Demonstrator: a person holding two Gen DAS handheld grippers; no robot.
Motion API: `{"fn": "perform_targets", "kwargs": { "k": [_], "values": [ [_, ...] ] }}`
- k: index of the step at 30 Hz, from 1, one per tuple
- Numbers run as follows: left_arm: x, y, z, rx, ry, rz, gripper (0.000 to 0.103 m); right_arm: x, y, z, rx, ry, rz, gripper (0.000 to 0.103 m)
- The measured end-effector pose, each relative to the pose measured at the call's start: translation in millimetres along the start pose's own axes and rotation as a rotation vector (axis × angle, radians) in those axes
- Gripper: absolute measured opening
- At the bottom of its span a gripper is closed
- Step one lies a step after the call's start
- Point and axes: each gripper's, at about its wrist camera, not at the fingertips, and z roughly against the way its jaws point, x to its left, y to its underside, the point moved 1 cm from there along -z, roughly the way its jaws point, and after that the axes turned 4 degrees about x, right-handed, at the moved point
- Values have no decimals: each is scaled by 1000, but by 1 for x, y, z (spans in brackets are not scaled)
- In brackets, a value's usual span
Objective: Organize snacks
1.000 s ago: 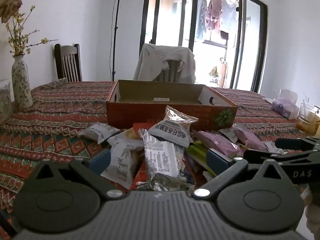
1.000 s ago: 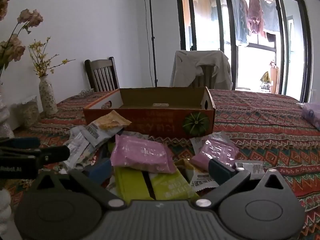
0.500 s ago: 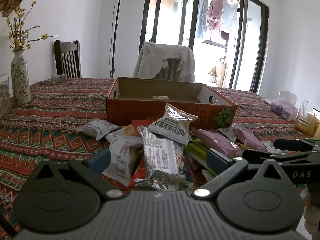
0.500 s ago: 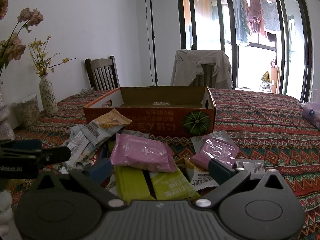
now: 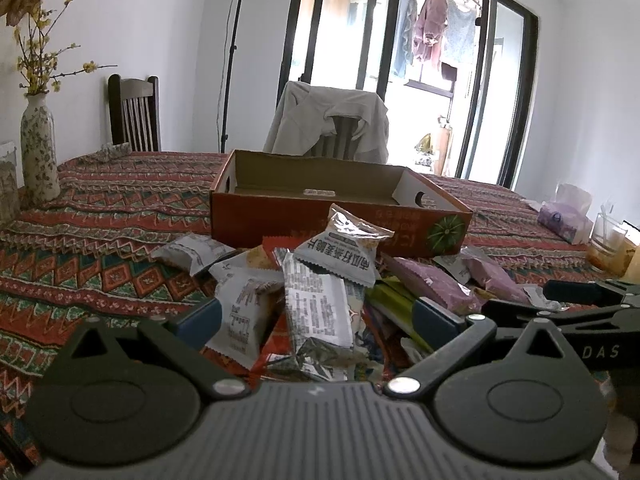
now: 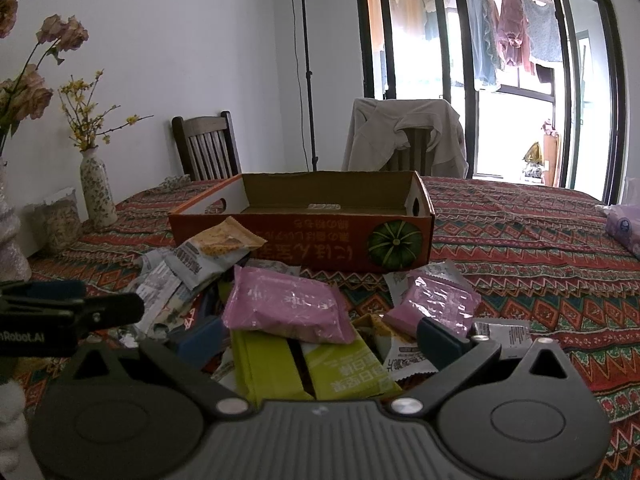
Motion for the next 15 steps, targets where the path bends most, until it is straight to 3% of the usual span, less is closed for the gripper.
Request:
{"fn": "perform_targets", "kwargs": {
  "k": [15],
  "values": [
    [0, 1, 0, -2, 1, 1, 103, 0, 0, -1, 3, -1, -2, 103]
  ]
}}
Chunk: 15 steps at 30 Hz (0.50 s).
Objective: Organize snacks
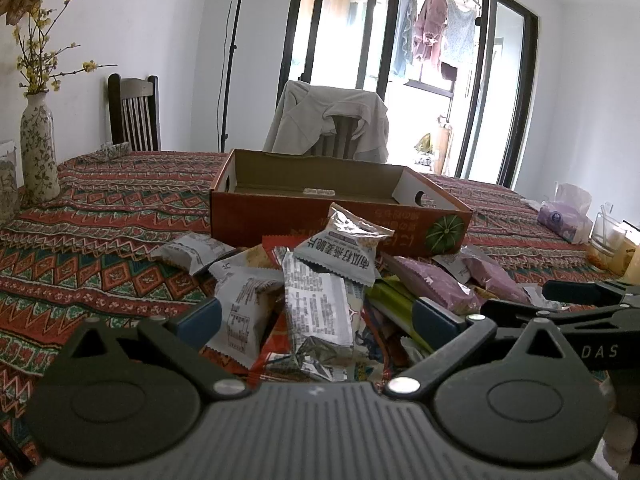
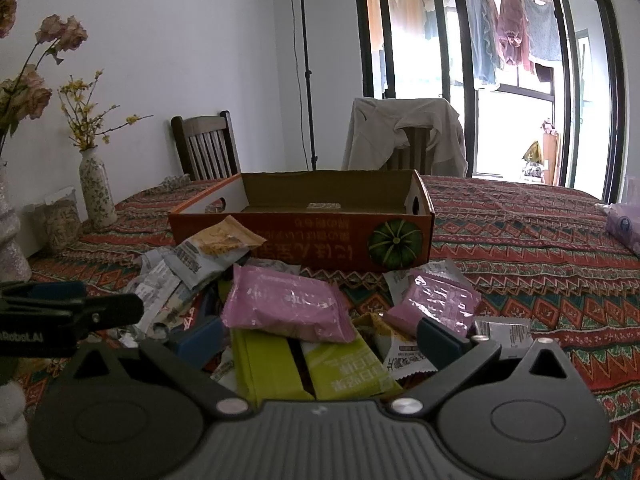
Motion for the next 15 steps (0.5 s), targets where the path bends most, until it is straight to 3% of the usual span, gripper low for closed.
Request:
{"fn": "perform_targets", "kwargs": {
  "k": [15],
  "values": [
    [-1, 0, 1, -10, 1, -2, 103, 0, 0, 0, -1, 1, 0, 103]
  ]
}}
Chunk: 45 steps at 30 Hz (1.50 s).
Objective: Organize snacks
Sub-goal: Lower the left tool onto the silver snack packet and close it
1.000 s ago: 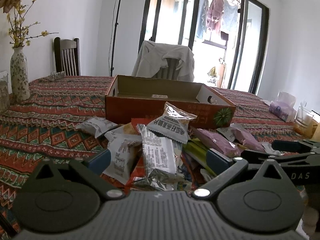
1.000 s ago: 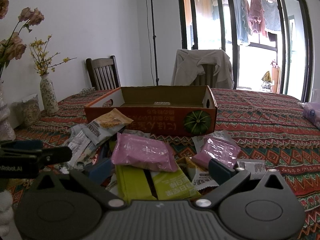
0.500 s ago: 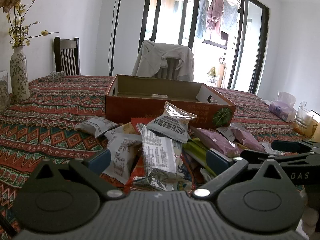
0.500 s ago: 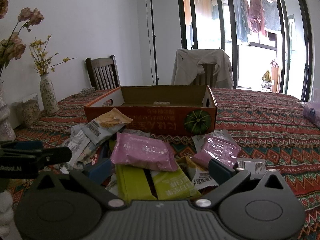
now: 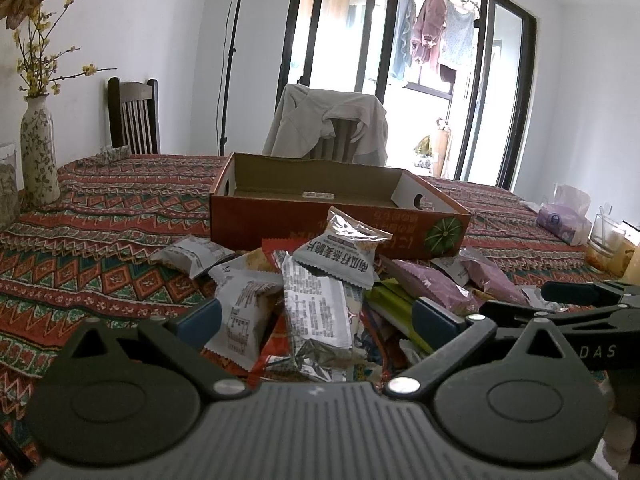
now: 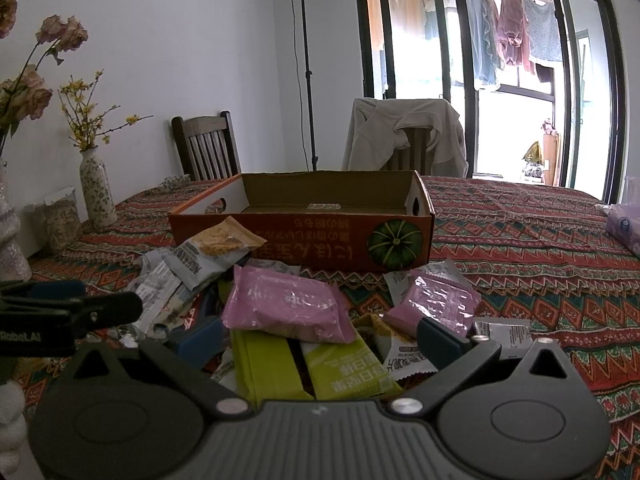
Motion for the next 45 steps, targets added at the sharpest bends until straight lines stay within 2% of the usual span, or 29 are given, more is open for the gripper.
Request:
{"fn": "perform_targets", "kwargs": {
  "k": [21, 29, 32, 37, 42, 45],
  "values": [
    [1, 0, -3, 16, -12, 0, 103, -1, 1, -1, 4, -6, -9, 103],
    [-8, 0, -19, 48, -93, -39, 103, -3, 3, -5, 10, -11, -20, 103],
    [-16, 0, -28, 62, -113, -72, 96, -5, 4, -6, 13, -10, -27, 103],
    [-26, -4, -46, 98, -125, -93, 74, -8, 5, -7, 15, -8, -37, 103],
    [-27, -3, -61, 152, -126, -67, 66, -12, 7, -9, 19, -3, -52, 103],
    [-25, -2, -60, 156, -111, -52, 60, -15, 8, -11, 24, -3, -61, 103]
  ]
}}
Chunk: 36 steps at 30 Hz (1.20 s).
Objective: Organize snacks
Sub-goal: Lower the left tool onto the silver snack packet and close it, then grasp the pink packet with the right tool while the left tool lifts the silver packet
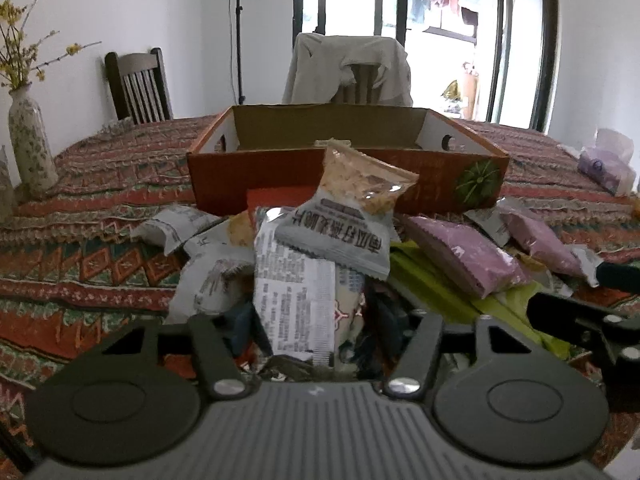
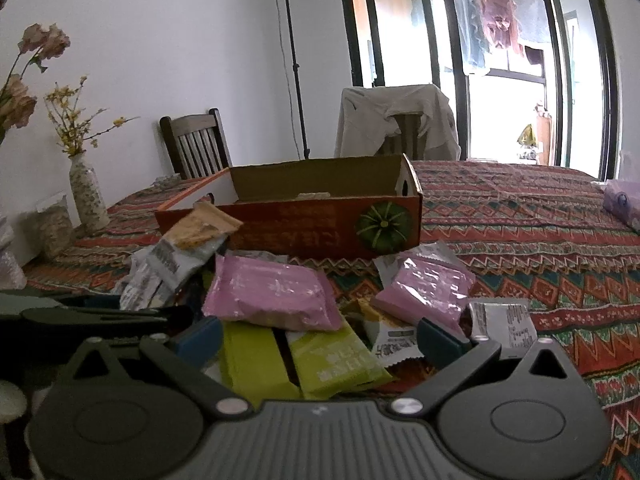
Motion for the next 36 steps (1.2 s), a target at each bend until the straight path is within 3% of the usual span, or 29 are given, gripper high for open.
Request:
{"fn": "perform_targets", "kwargs": {
  "k": [4, 16, 21, 23, 27, 36],
  "values": [
    [1, 0, 6, -21, -5, -22, 58, 0, 1, -1, 3, -5, -5, 103],
    [-2, -2, 48, -201, -152, -237, 56, 5, 1, -6, 11, -18, 0, 103],
    [-15, 8, 55, -294, -247, -429, 56, 9, -1, -6, 5, -16, 14, 103],
    [-17, 10, 53, -294, -254, -469, 57, 10, -1, -6, 4, -15, 15, 103],
    [-15, 12, 46, -269, -251, -470, 57, 11, -1, -7, 7, -12, 19, 103],
    [13, 3, 55, -275, -260, -362, 57, 19, -15, -16, 2, -5, 62, 103]
  ]
}}
